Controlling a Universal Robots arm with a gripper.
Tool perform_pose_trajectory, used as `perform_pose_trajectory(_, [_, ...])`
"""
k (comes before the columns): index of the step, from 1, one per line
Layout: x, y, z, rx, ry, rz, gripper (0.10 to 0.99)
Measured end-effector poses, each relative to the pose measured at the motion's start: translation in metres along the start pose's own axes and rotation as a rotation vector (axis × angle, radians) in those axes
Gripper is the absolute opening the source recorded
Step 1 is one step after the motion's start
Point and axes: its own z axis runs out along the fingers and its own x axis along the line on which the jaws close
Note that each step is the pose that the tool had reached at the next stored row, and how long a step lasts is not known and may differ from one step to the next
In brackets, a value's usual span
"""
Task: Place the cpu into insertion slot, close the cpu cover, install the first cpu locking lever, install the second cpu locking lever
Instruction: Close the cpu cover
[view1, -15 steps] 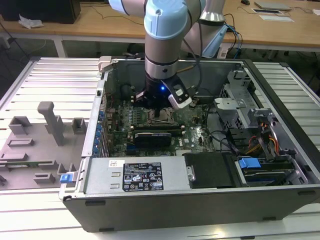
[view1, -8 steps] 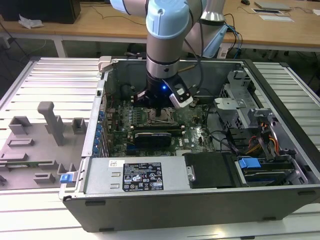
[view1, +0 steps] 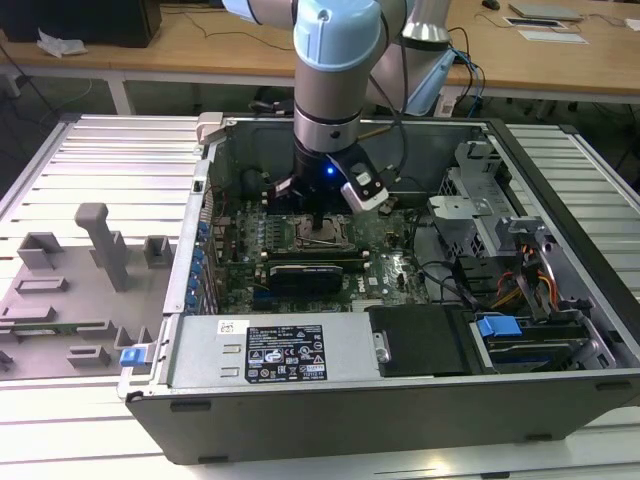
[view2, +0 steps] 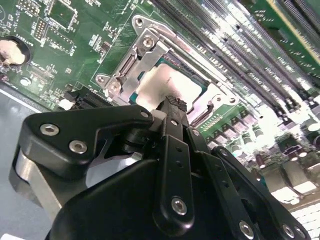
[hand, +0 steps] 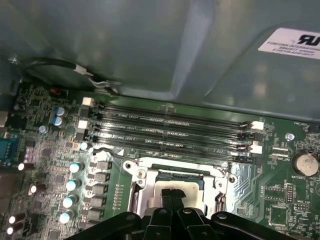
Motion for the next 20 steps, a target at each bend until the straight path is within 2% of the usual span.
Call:
perform_pose_trajectory(1, [0.0, 0.0003, 0.0, 0.011, 0.0046, -0.003, 0.106])
perform_pose_trajectory(2, [0.0001, 0.0011, 0.0002, 0.028, 0.0108, -0.01, 0.106])
perform_pose_trajectory(3, [0.0007, 0.0025, 0.0004, 0.032, 0.0132, -0.022, 0.106])
perform_pose_trajectory(8, [0.0037, 0.006, 0.0009, 0.033, 0.0161, -0.044, 0.106])
perform_pose_trajectory(13, [0.013, 0.0108, 0.0021, 0.033, 0.0166, -0.053, 0.106])
perform_pose_trajectory(16, [0.0172, 0.0113, 0.0033, 0.033, 0.0166, -0.055, 0.106])
perform_pose_trajectory(20, [0.0178, 0.0111, 0.0056, 0.033, 0.0166, -0.055, 0.106])
